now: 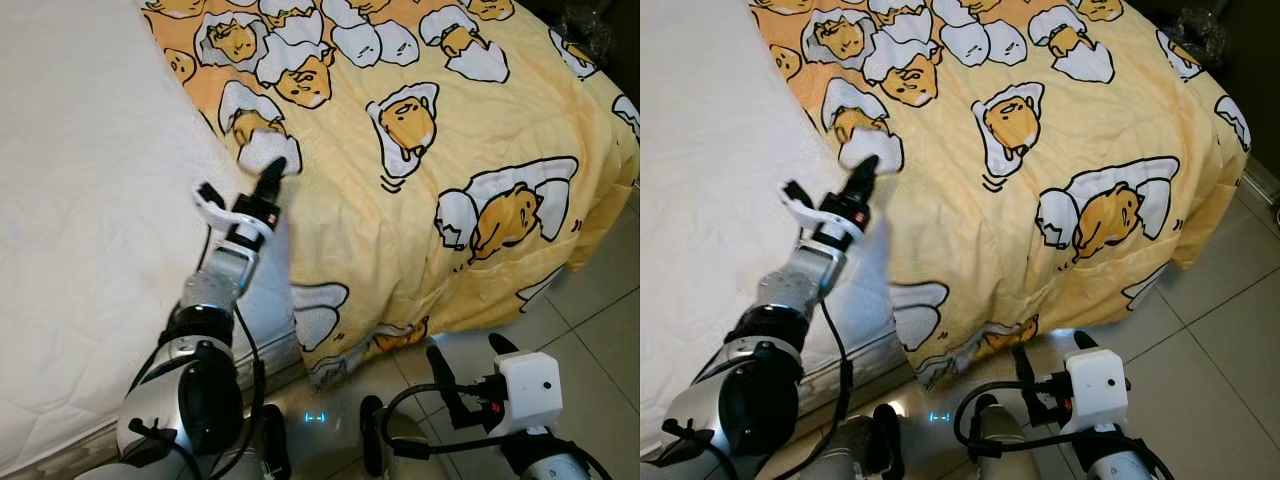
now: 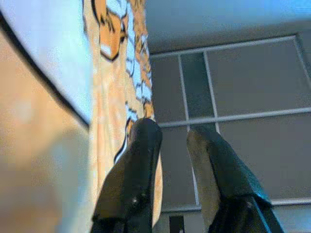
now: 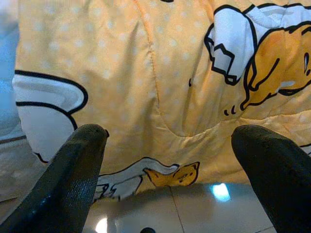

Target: Clean up the room

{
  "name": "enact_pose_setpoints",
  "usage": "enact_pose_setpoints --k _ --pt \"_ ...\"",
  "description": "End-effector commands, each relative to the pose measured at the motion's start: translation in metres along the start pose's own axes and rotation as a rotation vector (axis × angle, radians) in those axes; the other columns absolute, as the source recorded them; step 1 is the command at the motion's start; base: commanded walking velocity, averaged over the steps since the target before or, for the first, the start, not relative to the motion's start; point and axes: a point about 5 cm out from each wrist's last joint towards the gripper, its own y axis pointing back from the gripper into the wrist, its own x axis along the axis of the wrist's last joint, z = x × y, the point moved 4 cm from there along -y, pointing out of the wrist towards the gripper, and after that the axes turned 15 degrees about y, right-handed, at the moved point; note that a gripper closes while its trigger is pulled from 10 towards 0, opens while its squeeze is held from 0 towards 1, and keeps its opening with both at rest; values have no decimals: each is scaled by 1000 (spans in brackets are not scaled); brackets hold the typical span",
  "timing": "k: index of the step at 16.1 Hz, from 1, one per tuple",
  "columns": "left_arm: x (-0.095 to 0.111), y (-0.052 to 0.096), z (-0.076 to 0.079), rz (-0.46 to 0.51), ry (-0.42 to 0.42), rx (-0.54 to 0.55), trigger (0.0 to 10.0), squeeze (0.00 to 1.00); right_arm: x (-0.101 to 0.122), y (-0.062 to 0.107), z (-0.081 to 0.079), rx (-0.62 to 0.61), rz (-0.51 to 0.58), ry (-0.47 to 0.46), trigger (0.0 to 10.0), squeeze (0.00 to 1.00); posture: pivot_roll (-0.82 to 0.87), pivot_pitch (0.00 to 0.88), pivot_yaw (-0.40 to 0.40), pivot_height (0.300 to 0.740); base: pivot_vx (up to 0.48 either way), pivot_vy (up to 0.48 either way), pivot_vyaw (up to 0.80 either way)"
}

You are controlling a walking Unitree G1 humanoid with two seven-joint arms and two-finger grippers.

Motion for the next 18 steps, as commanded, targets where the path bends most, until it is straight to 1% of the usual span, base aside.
enact_pose_setpoints --k 1,3,4,5,6,7,8,9,10,11,12,13,14,15,16,17,18 --pt "7 4 -1 22 8 9 0 0 -9 3 -1 10 -40 -16 10000 0 -293 266 21 740 0 0 0" --pt "14 7 -1 16 -40 21 0 0 -9 2 -1 12 -40 -17 10000 0 -290 266 21 740 0 0 0" --pt "13 11 -12 -26 -195 109 0 0 -9 2 -1 14 -39 -17 10000 0 -289 267 19 740 0 0 0" --pt "11 15 -27 -83 -398 236 8157 0 -9 2 -1 15 -39 -16 10000 0 -288 270 17 740 0 0 0" --pt "11 15 -27 -83 -398 236 8157 0 -9 2 -1 15 -39 -16 10000 0 -288 270 17 740 0 0 0" --pt "10 20 -41 -142 -636 338 10000 0 -9 2 -2 17 -39 -16 10000 0 -287 272 15 740 0 0 0" --pt "9 24 -48 -181 -793 386 10000 0 -9 3 -2 18 -40 -17 10000 0 -287 272 15 740 0 0 0" --pt "12 28 -56 -193 -884 452 10000 0 -9 4 -3 22 -41 -17 10000 0 -299 286 8 740 0 0 0" --pt "15 31 -60 -184 -906 495 10000 0 -8 6 -4 25 -43 -17 10000 0 -305 289 8 740 0 0 0" --pt "23 34 -65 -149 -920 559 10000 0 -8 8 -5 29 -46 -15 10000 0 -316 291 8 740 0 0 0" --pt "30 36 -65 -120 -953 588 10000 0 -10 10 -4 27 -53 -14 10000 0 -319 293 10 740 0 0 0" --pt "51 41 -61 -21 -1086 652 10000 0 -12 14 -3 22 -64 -10 10000 0 -326 286 15 740 0 0 0" --pt "55 42 -60 -7 -1113 663 10000 0 -13 14 -3 22 -65 -9 10000 0 -328 282 17 740 0 0 0" --pt "57 48 -65 -19 -1123 695 10000 0 -13 14 -2 18 -66 -9 10000 0 -325 278 19 740 0 0 0" --pt "50 52 -73 -66 -1117 705 10000 0 -12 14 -2 16 -65 -9 10000 0 -324 276 19 740 0 0 0" --pt "44 52 -76 -97 -1113 700 10000 0 -12 13 -2 17 -64 -9 10000 0 -324 276 18 740 0 0 0" --pt "23 50 -83 -183 -1086 671 10000 0 -12 13 -4 24 -64 -9 10000 0 -324 276 18 740 0 0 0"
